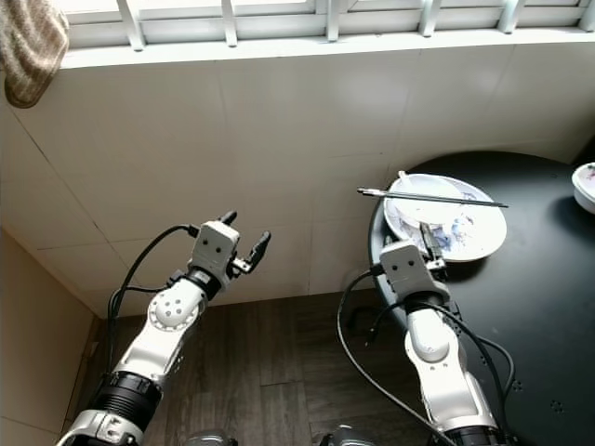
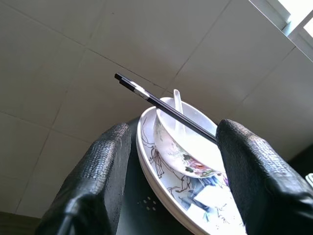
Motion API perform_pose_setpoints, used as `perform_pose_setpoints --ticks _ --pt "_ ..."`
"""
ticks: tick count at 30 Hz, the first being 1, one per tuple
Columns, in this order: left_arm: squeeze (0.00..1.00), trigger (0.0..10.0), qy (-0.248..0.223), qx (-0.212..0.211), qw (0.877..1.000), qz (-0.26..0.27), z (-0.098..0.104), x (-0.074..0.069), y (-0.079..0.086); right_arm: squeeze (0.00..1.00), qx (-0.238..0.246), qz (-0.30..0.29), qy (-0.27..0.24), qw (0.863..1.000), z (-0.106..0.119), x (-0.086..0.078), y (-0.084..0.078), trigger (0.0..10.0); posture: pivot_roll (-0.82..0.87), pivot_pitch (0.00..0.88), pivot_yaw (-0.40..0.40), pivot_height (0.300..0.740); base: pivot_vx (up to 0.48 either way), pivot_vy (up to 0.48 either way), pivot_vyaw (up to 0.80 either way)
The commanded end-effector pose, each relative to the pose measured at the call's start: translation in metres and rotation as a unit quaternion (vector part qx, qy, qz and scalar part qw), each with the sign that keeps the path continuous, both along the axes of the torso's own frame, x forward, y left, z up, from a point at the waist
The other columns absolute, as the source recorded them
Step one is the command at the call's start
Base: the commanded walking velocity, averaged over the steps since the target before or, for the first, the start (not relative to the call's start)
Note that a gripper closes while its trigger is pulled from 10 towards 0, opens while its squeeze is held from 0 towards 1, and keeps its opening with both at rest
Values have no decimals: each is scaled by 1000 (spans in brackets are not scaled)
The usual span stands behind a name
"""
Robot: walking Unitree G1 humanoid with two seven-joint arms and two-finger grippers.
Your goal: Kitchen organization
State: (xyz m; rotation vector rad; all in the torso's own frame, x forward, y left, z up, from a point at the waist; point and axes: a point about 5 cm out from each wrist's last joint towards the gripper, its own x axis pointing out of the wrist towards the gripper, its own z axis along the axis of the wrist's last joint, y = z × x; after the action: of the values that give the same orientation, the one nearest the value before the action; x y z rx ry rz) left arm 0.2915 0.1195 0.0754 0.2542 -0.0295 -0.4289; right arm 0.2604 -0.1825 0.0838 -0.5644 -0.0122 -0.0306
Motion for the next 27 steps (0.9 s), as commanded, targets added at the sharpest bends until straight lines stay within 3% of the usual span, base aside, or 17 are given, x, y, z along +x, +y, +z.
perform_pose_setpoints --ticks 1,27 --pt "0 10000 -11 -5 1000 0 4 1 0 0 -9 4 -10 1000 4 1 0 10000 39 0 -27 740 255 0 0" --pt "0 10000 -15 -7 1000 1 7 4 1 0 -13 3 -23 1000 8 3 0 10000 40 0 -26 740 281 0 0"
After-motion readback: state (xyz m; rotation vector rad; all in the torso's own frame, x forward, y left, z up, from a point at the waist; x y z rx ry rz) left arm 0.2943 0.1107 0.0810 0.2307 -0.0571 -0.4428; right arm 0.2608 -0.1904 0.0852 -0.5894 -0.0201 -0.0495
